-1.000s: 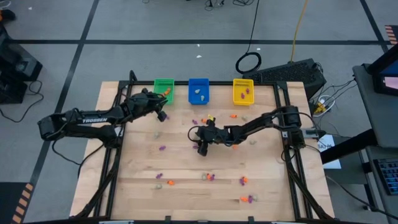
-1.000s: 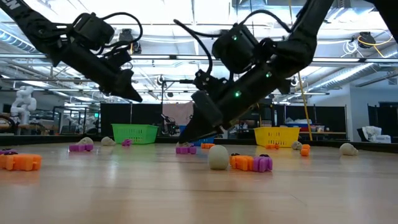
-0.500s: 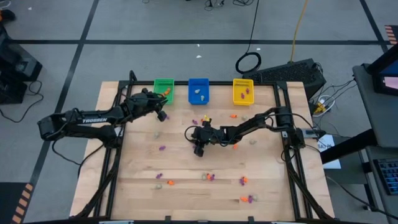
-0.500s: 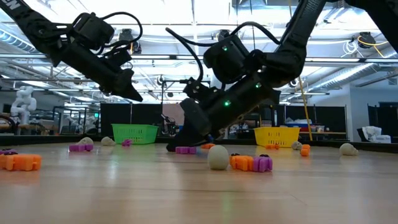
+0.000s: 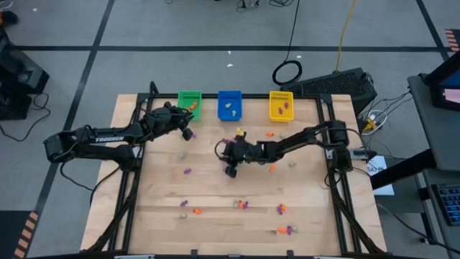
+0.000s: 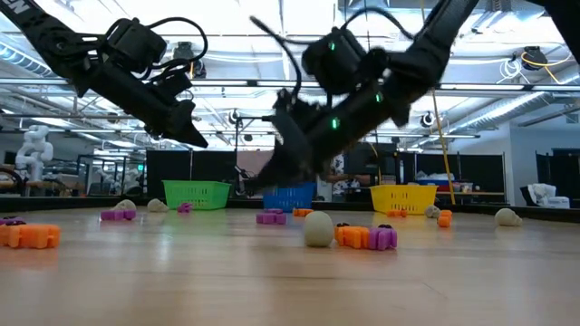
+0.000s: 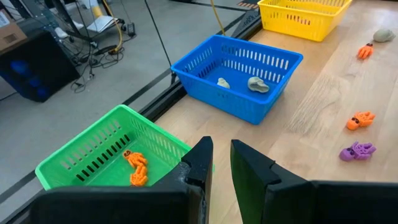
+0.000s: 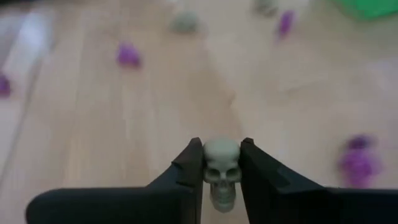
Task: Sort Halloween decoration
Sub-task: Put the white skull toy into the blue bin
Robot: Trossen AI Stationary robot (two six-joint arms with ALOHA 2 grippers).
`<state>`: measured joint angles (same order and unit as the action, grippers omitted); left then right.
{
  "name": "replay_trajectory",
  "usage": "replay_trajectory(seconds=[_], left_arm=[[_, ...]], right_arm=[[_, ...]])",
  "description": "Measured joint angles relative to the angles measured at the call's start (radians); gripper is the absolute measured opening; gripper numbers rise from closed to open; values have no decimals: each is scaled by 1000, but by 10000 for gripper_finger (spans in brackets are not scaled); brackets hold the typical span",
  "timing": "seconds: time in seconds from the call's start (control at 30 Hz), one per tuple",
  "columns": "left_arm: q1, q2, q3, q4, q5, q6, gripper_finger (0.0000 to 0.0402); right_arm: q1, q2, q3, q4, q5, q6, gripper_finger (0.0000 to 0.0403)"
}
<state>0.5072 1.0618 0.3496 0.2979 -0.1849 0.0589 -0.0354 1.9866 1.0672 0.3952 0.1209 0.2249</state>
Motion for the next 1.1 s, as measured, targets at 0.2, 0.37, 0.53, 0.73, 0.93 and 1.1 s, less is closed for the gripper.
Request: replay_trajectory(seconds=[0.2, 0.37, 0.53, 0.73, 0.93, 1.1], left_arm=[[0, 0, 0, 0, 2, -1, 57], [-5, 0, 0, 3, 9, -1, 56], [-6, 0, 0, 7, 17, -1, 56], [-6, 0, 0, 7, 18, -1, 57], [-6, 0, 0, 7, 20, -1, 57], [-6, 0, 0, 6, 48, 7, 56]], right_arm=[[-103, -101, 75, -184, 6, -54, 58], [-234, -108, 203, -332, 8, -141, 58], [-364, -62, 342, -441, 2, -223, 58], [-482, 65, 451, -515, -110, -231, 58], [-524, 146, 514, -612, -137, -210, 58], [-542, 167, 529, -601, -177, -195, 58]])
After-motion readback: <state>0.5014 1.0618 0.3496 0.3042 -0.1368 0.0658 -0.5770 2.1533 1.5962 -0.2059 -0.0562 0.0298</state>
